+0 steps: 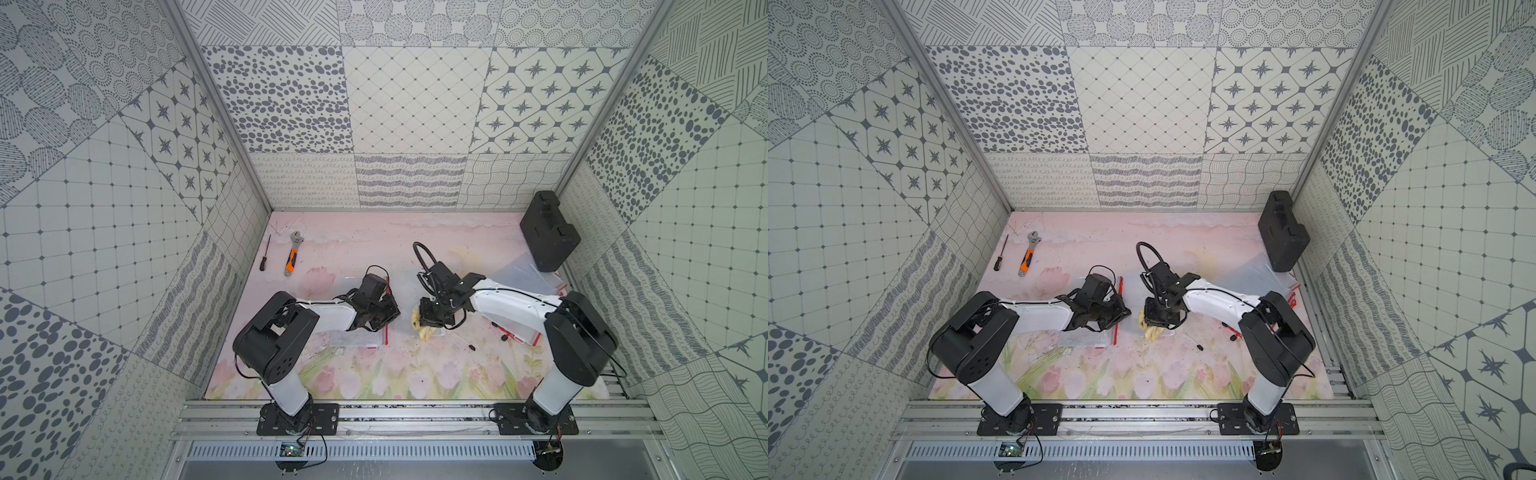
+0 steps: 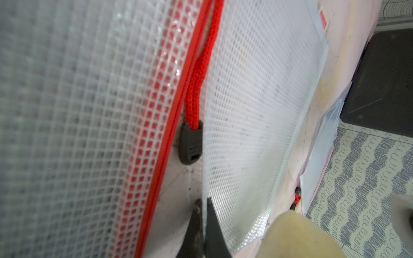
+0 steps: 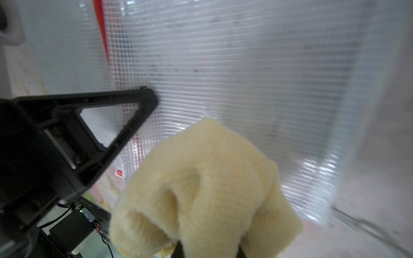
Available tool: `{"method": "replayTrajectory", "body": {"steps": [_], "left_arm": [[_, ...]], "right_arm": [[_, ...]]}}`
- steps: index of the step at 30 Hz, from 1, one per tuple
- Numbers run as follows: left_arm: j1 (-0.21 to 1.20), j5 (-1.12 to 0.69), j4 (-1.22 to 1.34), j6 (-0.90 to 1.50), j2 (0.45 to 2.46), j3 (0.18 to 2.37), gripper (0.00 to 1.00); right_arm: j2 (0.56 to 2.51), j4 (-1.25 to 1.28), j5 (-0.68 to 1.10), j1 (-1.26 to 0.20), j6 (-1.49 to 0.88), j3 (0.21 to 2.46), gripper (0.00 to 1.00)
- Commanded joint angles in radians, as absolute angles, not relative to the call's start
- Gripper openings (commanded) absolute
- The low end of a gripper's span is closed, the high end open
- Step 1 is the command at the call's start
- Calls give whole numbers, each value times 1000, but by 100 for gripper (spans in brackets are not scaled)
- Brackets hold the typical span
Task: Wipe the document bag
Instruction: Wipe the dirt from the document bag, then place the document bag.
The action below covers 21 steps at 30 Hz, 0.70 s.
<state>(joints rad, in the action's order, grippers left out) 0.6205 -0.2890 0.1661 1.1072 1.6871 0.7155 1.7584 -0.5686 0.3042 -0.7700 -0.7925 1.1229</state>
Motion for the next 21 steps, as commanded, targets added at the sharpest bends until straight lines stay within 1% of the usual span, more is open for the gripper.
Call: {"method": "replayTrajectory", "body": {"steps": [1, 3, 6, 10, 12, 14, 18, 21], "left_arm": [[609, -229, 9, 1069, 1678, 710, 0], [610, -227, 0, 1060, 1675, 713, 0], [610, -223, -10, 1051, 1674, 717, 0], [610, -217, -19, 1041, 1670, 721, 0], [610, -211, -48, 1020, 1663, 738, 0], [610, -198, -114, 968, 1649, 779, 0], [619, -173, -264, 827, 1600, 908, 0], [647, -143, -414, 675, 1565, 1068, 0]], "right_arm": [[1833, -469, 366, -776, -841, 1132, 0], [1841, -479, 358, -762, -831, 1106, 0], [1785, -514, 335, -714, -807, 1002, 0], [1619, -581, 305, -589, -766, 817, 0], [1531, -622, 304, -541, -732, 773, 0], [1444, -662, 294, -530, -702, 785, 0], [1315, -643, 350, -532, -695, 871, 0], [1232, -639, 346, -531, -692, 961, 0]]}}
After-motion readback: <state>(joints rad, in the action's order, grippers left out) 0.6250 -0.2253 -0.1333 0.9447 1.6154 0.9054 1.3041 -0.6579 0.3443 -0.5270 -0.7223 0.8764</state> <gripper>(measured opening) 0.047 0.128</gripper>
